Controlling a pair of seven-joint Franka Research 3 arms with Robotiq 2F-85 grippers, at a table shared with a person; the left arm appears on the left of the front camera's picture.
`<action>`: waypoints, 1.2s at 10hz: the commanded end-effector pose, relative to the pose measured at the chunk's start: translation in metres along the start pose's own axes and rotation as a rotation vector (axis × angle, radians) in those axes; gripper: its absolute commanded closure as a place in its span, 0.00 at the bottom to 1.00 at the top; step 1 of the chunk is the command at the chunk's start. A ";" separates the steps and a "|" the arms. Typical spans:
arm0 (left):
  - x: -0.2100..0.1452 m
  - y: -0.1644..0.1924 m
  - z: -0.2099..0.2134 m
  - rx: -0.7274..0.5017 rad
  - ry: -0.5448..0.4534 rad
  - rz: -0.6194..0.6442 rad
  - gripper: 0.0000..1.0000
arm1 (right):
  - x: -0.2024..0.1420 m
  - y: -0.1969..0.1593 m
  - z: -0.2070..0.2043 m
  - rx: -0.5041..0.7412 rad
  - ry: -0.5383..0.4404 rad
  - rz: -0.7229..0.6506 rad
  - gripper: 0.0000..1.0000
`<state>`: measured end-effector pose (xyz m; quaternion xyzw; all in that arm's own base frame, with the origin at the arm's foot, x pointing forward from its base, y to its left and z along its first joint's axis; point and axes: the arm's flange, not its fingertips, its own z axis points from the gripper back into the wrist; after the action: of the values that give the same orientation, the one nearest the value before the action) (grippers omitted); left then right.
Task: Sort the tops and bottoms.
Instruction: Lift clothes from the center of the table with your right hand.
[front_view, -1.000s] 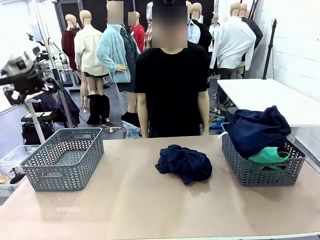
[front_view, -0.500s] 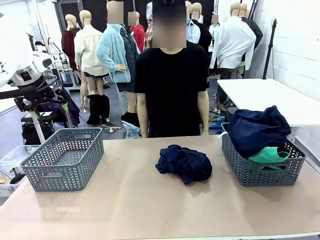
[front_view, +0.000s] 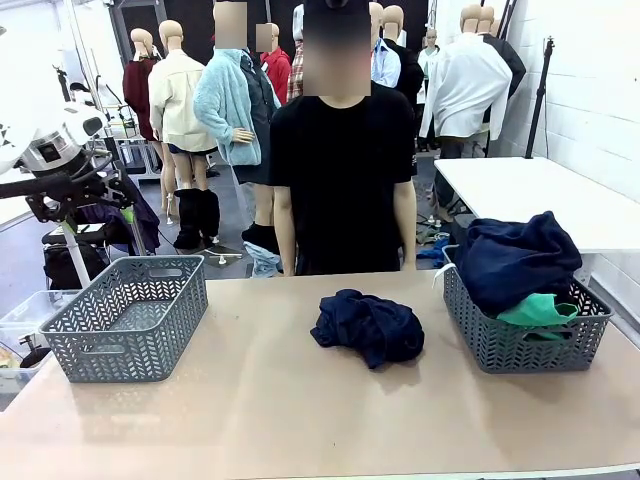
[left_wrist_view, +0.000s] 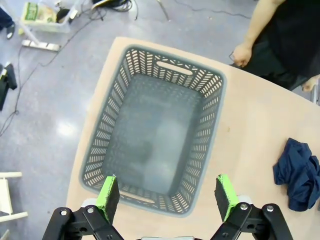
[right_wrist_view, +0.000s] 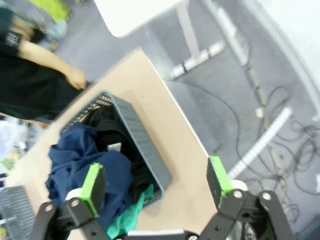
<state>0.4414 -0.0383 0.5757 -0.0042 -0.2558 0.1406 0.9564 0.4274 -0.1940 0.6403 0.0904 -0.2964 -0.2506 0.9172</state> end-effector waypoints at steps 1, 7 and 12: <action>-0.002 -0.002 0.000 -0.003 0.008 0.027 0.00 | 0.000 0.048 0.065 0.011 -0.119 0.122 0.00; -0.002 -0.002 0.000 -0.003 0.008 0.027 0.00 | -0.096 0.246 0.143 0.275 0.076 1.035 0.00; -0.002 -0.002 0.000 -0.003 0.008 0.027 0.00 | -0.185 0.326 -0.008 0.041 0.202 1.105 0.00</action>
<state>0.4412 -0.0410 0.5751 -0.0032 -0.2556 0.1406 0.9565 0.4244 0.1728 0.6676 0.0177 -0.1879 0.3394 0.9215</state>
